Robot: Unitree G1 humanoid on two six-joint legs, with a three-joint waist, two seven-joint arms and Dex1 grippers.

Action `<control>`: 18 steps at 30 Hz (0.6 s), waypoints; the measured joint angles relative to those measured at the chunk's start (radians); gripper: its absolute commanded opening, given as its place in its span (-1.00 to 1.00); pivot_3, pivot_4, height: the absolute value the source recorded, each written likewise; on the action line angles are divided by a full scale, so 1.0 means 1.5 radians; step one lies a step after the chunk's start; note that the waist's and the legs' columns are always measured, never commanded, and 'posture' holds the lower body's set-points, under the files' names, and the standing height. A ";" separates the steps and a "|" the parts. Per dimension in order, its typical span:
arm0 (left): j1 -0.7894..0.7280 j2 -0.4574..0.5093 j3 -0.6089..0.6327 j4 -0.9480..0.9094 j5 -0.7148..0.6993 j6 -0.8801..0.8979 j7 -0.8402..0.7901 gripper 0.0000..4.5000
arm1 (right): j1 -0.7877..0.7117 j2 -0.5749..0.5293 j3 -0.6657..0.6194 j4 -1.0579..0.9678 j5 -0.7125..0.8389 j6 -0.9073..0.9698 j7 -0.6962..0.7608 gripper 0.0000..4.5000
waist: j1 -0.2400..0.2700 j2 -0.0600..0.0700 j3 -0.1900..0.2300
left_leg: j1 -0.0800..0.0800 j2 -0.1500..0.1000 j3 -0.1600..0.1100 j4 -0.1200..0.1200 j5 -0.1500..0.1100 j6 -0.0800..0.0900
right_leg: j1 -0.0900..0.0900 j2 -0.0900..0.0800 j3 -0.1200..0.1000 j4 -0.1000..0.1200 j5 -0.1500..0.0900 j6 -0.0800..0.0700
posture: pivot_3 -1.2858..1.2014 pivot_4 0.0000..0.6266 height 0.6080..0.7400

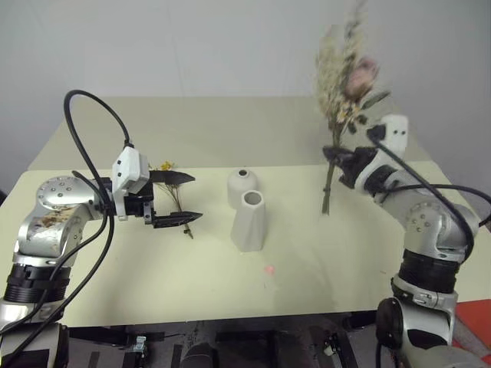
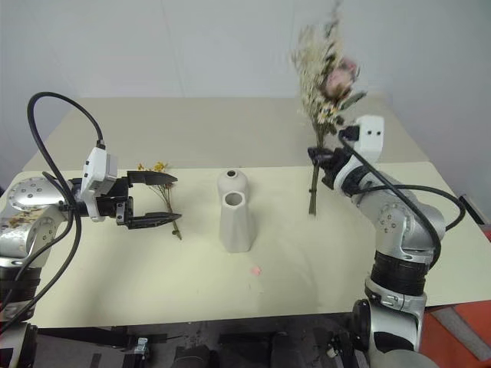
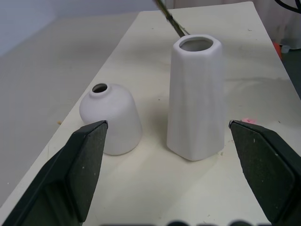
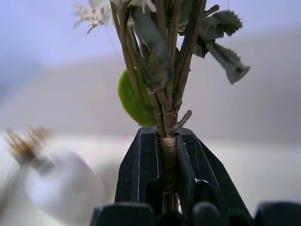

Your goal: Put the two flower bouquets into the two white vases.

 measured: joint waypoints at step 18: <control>-0.007 0.000 -0.002 0.025 0.004 0.027 0.017 1.00 | -0.027 0.097 0.148 -0.140 0.134 -0.133 0.038 -0.92 | 0.001 0.000 0.000 | 0.002 0.000 -0.001 0.000 0.002 -0.003 | 0.000 0.000 0.000 0.003 0.000 -0.001 | 0.03 -0.52 1.00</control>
